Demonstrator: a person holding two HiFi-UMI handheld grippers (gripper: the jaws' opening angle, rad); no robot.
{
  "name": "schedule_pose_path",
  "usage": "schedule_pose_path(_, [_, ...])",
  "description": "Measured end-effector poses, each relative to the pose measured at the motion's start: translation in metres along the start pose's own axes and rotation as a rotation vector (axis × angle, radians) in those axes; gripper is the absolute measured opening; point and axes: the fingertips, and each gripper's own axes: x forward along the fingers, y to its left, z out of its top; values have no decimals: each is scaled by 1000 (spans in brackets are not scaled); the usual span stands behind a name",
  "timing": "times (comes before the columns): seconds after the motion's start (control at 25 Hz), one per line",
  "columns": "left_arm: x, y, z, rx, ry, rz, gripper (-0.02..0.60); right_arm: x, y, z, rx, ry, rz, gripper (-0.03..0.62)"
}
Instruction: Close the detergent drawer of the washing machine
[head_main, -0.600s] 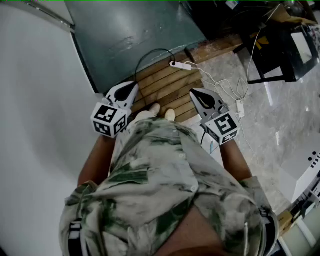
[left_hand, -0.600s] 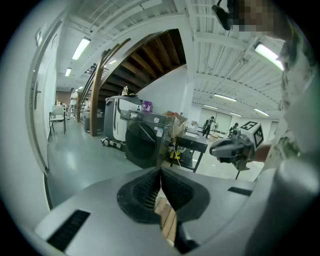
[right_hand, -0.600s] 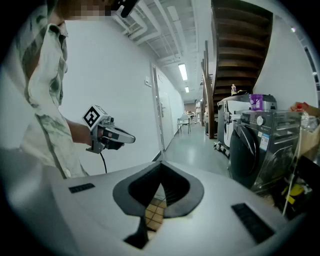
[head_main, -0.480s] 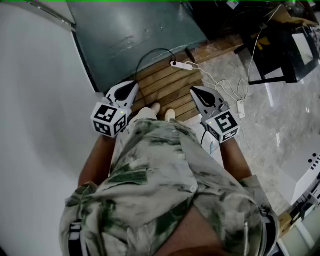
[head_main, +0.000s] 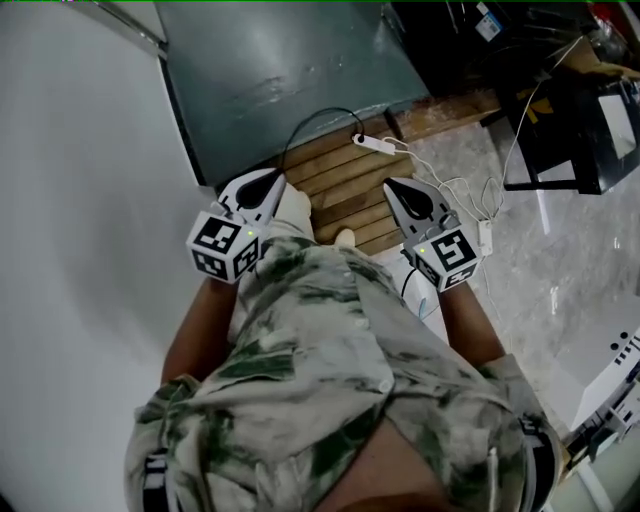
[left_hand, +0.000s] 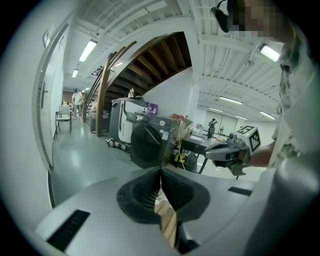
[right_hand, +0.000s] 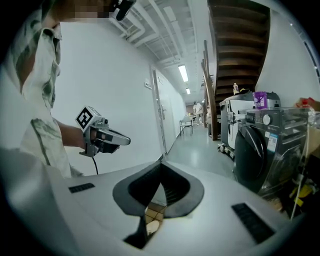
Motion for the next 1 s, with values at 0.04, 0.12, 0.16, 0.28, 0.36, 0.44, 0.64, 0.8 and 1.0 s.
schedule_pose_path(0.04, [2, 8, 0, -1, -2, 2, 25, 10, 0, 2, -3, 0, 7, 21])
schedule_pose_path(0.12, [6, 23, 2, 0, -4, 6, 25, 29, -2, 7, -6, 7, 25, 23])
schedule_pose_path(0.16, [8, 31, 3, 2, -2, 9, 25, 39, -2, 11, -5, 11, 34, 25])
schedule_pose_path(0.28, [16, 61, 9, 10, -2, 20, 28, 72, -4, 25, -10, 27, 55, 63])
schedule_pose_path(0.36, [21, 86, 17, 17, -9, 18, 29, 98, -7, 36, -26, 38, 58, 70])
schedule_pose_path(0.44, [32, 115, 31, 15, -14, 11, 49, 127, -15, 49, -31, 50, 64, 72])
schedule_pose_path(0.64, [65, 185, 86, 1, 1, 7, 143, 194, -47, 97, -13, 116, 91, 77])
schedule_pose_path(0.8, [63, 246, 122, 7, 17, -2, 143, 251, -49, 142, -17, 154, 105, 72])
schedule_pose_path(1.0, [40, 313, 172, 56, 28, -11, 143, 317, -37, 205, -35, 160, 104, 64])
